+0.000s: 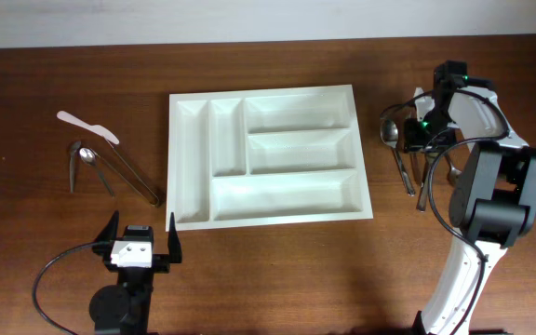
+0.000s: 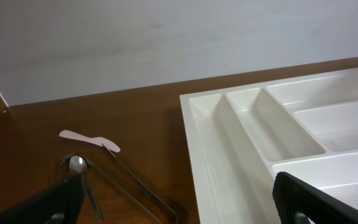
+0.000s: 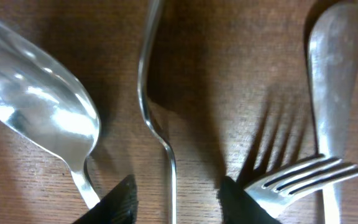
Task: Pack container
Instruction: 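Lower the right gripper and grasp the silver knife, then carry the knife left and lower it into the tray's middle compartment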
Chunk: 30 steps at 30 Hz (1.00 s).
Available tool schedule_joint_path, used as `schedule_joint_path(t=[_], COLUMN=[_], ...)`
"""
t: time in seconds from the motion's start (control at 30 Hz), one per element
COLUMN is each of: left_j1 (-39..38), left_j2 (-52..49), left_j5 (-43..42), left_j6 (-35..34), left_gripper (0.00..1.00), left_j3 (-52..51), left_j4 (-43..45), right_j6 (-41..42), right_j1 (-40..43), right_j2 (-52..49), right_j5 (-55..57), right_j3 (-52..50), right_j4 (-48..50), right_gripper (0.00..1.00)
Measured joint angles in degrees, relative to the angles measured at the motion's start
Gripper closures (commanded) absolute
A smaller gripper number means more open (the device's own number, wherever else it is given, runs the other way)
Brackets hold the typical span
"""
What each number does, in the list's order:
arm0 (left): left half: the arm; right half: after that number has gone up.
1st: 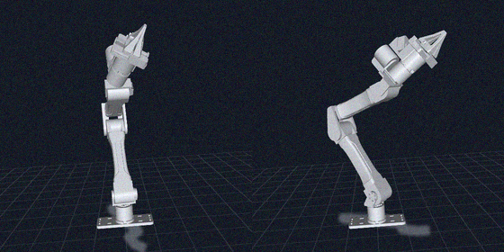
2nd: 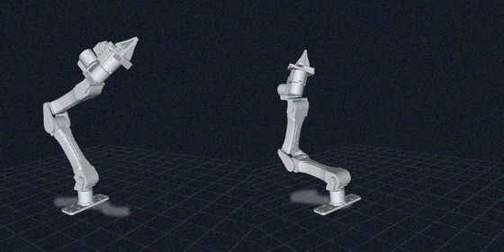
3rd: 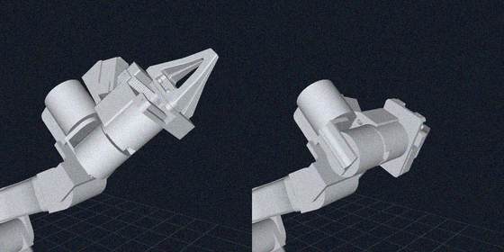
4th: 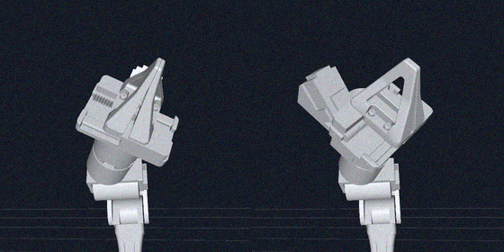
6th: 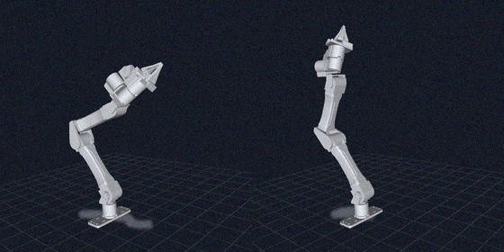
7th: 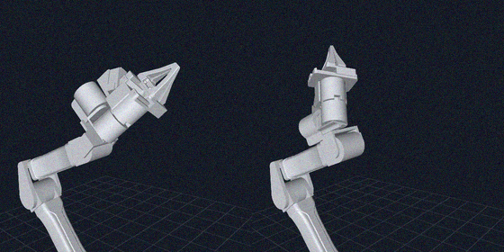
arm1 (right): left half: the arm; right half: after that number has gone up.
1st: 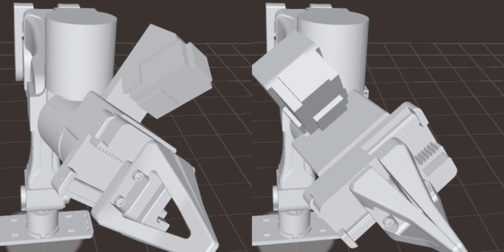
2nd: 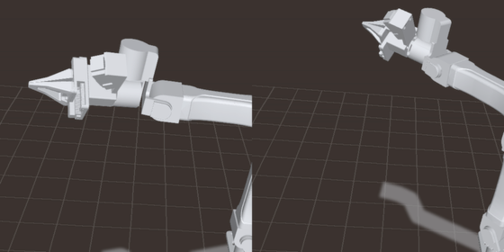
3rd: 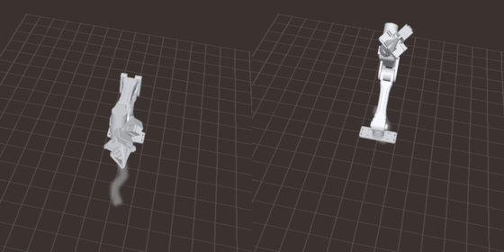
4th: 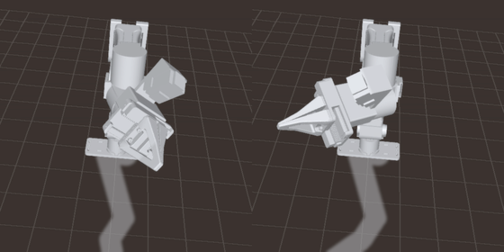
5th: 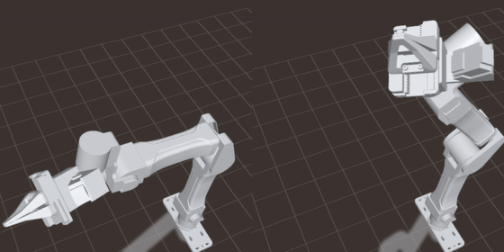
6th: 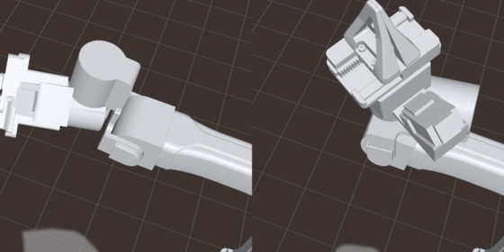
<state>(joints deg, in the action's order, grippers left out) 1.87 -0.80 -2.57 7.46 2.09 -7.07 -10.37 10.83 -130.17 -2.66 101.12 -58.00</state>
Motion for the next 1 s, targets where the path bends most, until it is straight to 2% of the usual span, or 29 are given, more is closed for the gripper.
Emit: schedule_joint_path(t=[0.07, 0.23, 0.27, 0.63, 0.77, 1.0], left_j1=[0.0, 0.0, 0.0, 0.0, 0.0, 0.0], left_j2=[0.0, 0.0, 0.0, 0.0, 0.0, 0.0], left_j5=[0.0, 0.0, 0.0, 0.0, 0.0, 0.0], left_j6=[0.0, 0.0, 0.0, 0.0, 0.0, 0.0], left_gripper=[0.01, 0.01, 0.01, 0.01, 0.01, 0.01], left_j3=[0.0, 0.0, 0.0, 0.0, 0.0, 0.0], left_j4=[0.0, 0.0, 0.0, 0.0, 0.0, 0.0], right_j6=[0.0, 0.5, 0.6, 1.0, 1.1, 1.1], right_j1=[0.0, 0.0, 0.0, 0.0, 0.0, 0.0], right_j2=[0.0, -0.1, -0.1, -0.1, -0.3, -1.3], right_j5=[-0.2, -0.9, -1.0, -1.5, -1.4, -1.5], right_j3=[-0.1, -0.1, -0.1, -0.1, 1.7, 18.5], right_j4=[0.0, 0.0, 0.0, 0.0, -3.4, -11.1], right_gripper=[0.68, 0.94, 0.96, 0.96, 0.96, 0.96])
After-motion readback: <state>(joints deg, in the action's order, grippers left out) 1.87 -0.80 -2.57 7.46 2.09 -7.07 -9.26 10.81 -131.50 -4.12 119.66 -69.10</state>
